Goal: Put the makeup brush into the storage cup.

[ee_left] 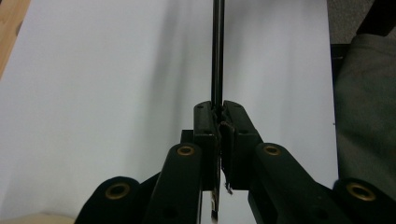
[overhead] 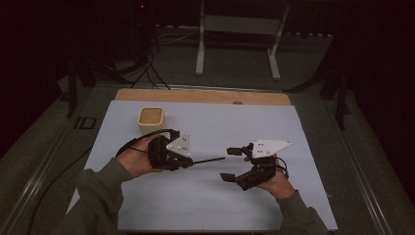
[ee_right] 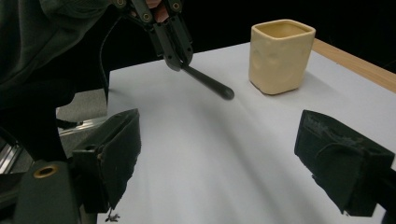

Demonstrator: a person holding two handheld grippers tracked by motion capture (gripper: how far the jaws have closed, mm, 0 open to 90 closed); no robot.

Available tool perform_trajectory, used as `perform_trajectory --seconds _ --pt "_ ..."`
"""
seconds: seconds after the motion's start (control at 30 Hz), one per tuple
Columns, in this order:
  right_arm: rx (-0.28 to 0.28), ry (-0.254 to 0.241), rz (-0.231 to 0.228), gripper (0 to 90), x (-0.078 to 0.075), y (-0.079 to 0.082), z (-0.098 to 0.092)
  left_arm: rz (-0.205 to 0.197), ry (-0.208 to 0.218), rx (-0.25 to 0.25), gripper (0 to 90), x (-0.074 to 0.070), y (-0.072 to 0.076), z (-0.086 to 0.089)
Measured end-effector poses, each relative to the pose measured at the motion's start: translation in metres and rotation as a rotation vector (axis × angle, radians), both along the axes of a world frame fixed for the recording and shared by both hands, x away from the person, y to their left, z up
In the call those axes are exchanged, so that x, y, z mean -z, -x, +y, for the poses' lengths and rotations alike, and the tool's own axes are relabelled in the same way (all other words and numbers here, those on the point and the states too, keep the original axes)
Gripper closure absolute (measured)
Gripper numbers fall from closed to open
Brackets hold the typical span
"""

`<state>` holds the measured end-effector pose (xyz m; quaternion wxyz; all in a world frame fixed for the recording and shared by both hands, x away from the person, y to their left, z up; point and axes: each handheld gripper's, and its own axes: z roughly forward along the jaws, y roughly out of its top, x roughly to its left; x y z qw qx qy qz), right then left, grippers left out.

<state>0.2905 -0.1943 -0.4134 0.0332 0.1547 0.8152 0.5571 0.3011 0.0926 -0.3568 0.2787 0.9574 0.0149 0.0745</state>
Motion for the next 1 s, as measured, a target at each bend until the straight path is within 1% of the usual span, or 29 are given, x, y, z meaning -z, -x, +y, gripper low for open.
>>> perform_trajectory --seconds 0.1,0.2,0.37,0.47,0.53,0.67,0.77,0.83,0.87,1.0 --pt "-0.01 0.003 -0.003 14.6 0.0 0.001 0.002 0.004 -0.001 0.009 86.5 0.001 0.001 -0.002" --pt "-0.023 0.004 0.0 17.1 -0.001 0.001 0.004 0.003 -0.002 0.014 86.5 0.001 0.001 -0.004" --pt "-0.044 -0.004 -0.005 27.6 -0.001 0.002 0.005 0.006 -0.004 0.03 86.5 0.002 0.003 -0.009" --pt "-0.071 -0.017 -0.005 38.7 -0.001 0.002 0.004 0.007 -0.004 0.042 86.5 0.002 0.005 -0.011" --pt "-0.089 -0.019 -0.003 43.8 -0.001 0.003 0.004 0.008 -0.007 0.051 86.5 0.003 0.006 -0.012" --pt "-0.122 -0.014 0.004 51.2 -0.001 0.003 0.006 0.008 -0.005 0.064 86.5 0.003 0.007 -0.014" --pt "-0.141 -0.009 0.009 57.6 0.0 0.004 0.007 0.003 -0.012 0.078 86.4 0.003 0.008 -0.015" --pt "-0.153 -0.004 0.01 62.4 0.0 0.004 0.008 0.008 -0.005 0.082 86.4 0.004 0.008 -0.015" --pt "-0.156 -0.002 0.009 65.4 0.0 0.004 0.008 0.007 -0.007 0.086 86.4 0.004 0.008 -0.016" --pt "-0.165 0.006 0.015 72.5 0.001 0.003 0.009 0.013 -0.009 0.09 86.2 0.004 0.009 -0.018"
